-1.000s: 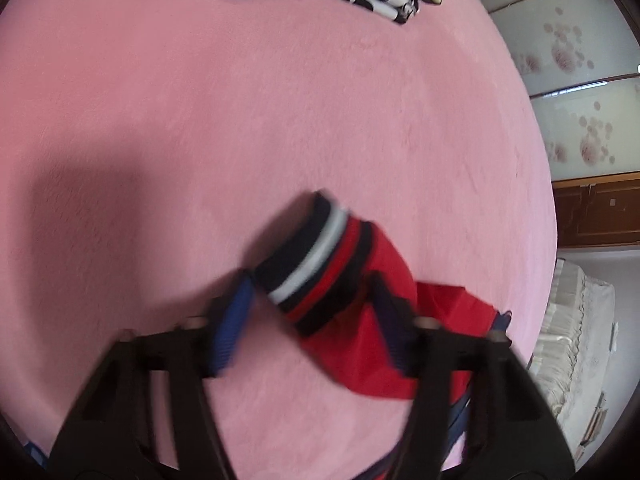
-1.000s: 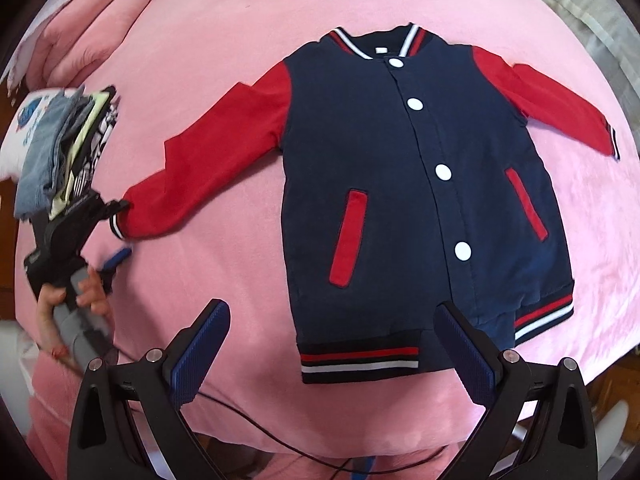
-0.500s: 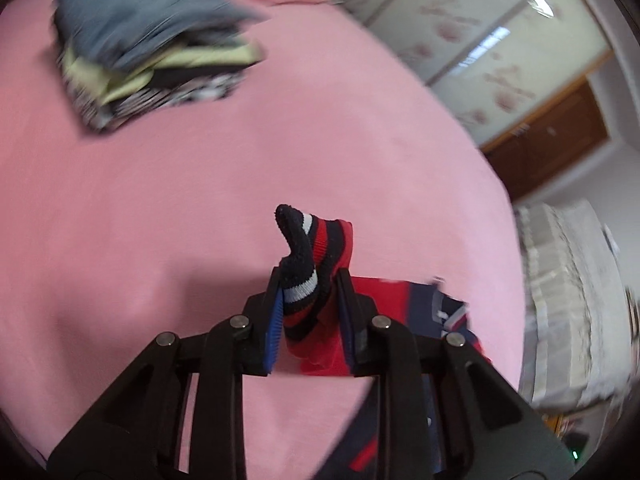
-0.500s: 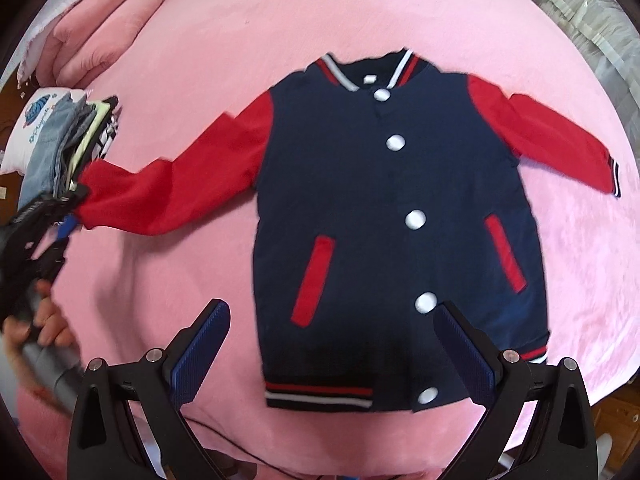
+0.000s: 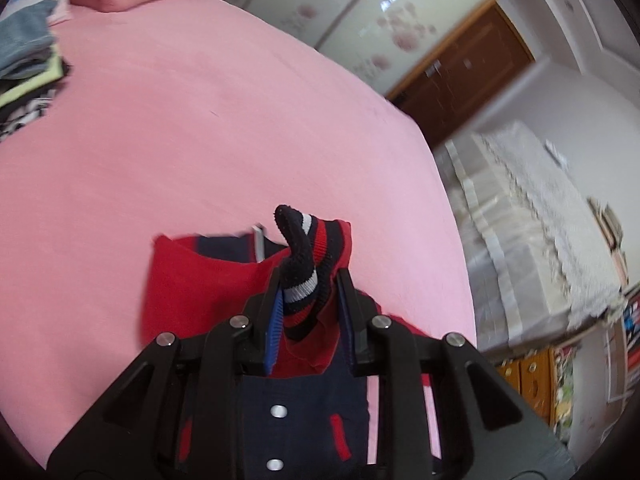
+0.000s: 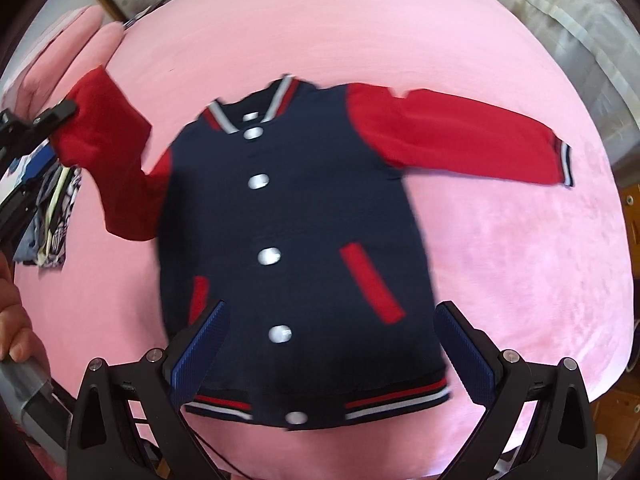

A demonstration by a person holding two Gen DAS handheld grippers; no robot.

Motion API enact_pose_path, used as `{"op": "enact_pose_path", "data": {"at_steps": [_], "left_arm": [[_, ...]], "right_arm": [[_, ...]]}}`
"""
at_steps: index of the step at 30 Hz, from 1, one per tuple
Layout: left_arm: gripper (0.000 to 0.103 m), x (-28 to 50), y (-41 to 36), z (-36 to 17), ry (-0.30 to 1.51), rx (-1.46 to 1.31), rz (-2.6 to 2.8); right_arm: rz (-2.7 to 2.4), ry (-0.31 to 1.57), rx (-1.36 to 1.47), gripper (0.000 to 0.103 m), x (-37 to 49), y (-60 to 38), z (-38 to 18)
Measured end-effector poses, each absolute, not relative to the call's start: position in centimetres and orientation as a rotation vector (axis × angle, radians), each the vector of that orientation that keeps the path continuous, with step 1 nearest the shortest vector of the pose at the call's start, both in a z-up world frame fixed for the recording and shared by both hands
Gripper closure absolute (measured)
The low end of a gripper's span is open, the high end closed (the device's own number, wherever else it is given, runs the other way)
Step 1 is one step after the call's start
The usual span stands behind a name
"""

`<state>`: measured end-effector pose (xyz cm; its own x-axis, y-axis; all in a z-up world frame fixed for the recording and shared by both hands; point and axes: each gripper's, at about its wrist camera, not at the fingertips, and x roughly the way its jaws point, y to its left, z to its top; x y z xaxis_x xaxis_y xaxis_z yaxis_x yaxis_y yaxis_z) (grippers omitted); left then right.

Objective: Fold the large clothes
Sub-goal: 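Fold the held red sleeve across the jacket front with the left gripper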

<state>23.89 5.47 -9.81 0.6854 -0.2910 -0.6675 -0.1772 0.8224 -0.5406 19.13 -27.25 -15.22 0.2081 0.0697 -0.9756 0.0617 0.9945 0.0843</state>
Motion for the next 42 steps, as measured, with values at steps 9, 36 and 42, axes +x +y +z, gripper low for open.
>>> {"op": "enact_pose_path", "data": {"at_steps": [9,36,42], "left_arm": [[0.045,27.7,-4.8,-14.2,1.050,-0.384,-0.078],[0.037,24.1,10.6,-24.1,1.362,-0.418,0.292],[0.037,24.3,10.2,-25.8,1.415,-0.438,0.285]], "right_arm": [[-0.027,1.376,0.108,0.000,21.2,-32.7,-16.9],[0.152,1.498,-0.054,0.035,32.6,-18.5,-24.5],[0.173,1.445,-0.032,0.073,33.8,-18.9,-24.0]]}}
